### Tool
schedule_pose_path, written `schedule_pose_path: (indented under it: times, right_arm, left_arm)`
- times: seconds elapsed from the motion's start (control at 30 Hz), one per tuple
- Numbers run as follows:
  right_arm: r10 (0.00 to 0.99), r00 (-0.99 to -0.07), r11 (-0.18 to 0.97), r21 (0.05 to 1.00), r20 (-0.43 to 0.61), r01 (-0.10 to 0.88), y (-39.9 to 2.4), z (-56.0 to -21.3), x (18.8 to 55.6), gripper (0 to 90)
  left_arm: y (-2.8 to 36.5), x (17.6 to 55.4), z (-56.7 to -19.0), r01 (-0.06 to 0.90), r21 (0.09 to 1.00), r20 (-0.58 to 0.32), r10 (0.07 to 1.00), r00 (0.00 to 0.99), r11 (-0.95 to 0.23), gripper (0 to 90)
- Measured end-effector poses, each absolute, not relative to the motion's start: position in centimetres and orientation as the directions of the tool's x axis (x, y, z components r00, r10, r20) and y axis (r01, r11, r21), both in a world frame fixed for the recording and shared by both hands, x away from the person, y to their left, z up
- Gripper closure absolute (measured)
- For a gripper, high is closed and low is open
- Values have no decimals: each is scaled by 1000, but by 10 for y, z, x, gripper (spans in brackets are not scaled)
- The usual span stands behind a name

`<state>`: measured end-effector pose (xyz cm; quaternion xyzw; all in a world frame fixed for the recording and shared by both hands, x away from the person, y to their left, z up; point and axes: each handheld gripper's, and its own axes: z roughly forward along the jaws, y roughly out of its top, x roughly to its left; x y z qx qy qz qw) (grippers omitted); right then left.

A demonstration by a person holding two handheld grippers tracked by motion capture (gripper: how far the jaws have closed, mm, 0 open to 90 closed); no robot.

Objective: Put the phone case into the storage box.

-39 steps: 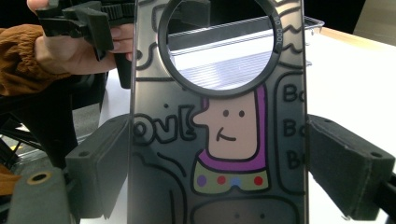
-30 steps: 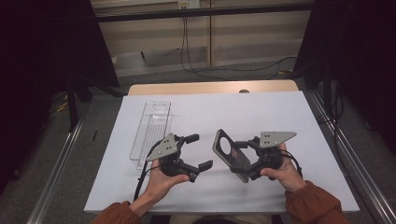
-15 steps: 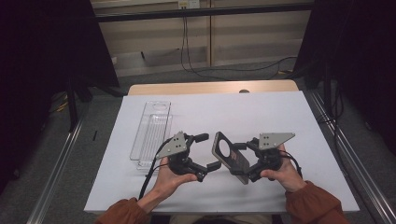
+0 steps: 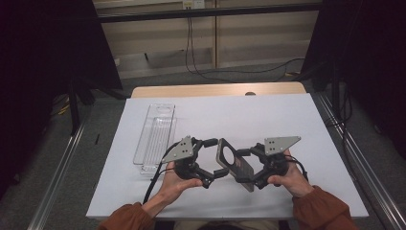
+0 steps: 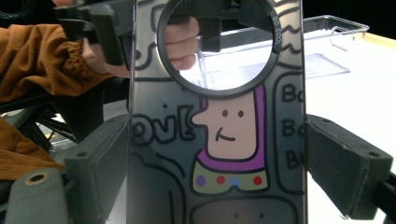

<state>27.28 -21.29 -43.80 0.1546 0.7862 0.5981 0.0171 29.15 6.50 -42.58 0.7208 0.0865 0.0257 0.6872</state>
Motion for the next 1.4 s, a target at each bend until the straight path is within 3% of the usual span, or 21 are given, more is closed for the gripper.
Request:
schedule_pose_path:
  times: [0.57,1.4]
  right_arm:
    - [208,-966,223,954,154,200,-212,-433,269,121]
    - [228,-966,253,950,125,183,-211,-434,270,118]
  left_arm:
    - [46,289,-427,52,997,-48,73,996,-49,34]
    - [48,294,-426,73,995,-69,71,995,-62,91]
